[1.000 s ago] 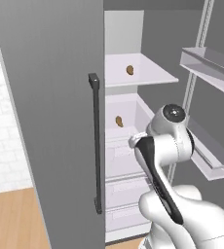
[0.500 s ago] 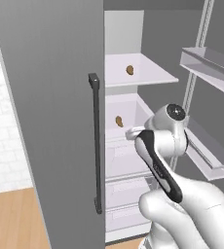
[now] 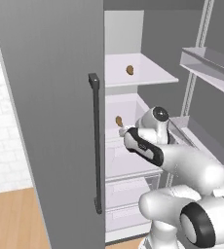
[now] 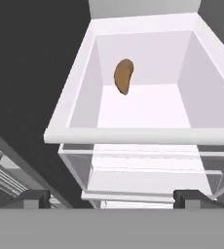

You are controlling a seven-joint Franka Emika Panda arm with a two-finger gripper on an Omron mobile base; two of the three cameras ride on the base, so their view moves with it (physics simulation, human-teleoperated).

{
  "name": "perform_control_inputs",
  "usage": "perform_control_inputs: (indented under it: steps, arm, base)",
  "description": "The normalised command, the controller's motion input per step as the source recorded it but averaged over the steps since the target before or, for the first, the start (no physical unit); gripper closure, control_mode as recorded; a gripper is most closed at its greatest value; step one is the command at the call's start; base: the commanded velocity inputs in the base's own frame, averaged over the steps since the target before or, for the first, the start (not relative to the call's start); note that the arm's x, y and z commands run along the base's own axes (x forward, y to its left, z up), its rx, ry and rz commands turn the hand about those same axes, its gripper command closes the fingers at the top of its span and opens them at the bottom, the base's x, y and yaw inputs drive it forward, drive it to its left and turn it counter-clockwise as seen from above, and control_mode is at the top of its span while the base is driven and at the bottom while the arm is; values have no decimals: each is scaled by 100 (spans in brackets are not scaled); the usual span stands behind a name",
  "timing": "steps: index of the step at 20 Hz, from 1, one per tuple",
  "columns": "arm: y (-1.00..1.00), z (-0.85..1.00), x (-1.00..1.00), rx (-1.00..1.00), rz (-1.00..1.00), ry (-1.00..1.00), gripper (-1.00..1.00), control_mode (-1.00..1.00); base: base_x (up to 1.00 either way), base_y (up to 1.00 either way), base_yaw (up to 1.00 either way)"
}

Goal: Place one sweet potato and one steak in each tupperware on the nearby counter, to pack two identical lunches.

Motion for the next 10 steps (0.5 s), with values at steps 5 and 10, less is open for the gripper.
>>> perform_control_inputs:
  steps: [5,10]
  arm:
    - [0,-5,76,0,0,14,-100,-100]
    - [5,-9,64,0,0,11,-100,-100]
  base:
    - [0,0,0]
    - [0,0,0]
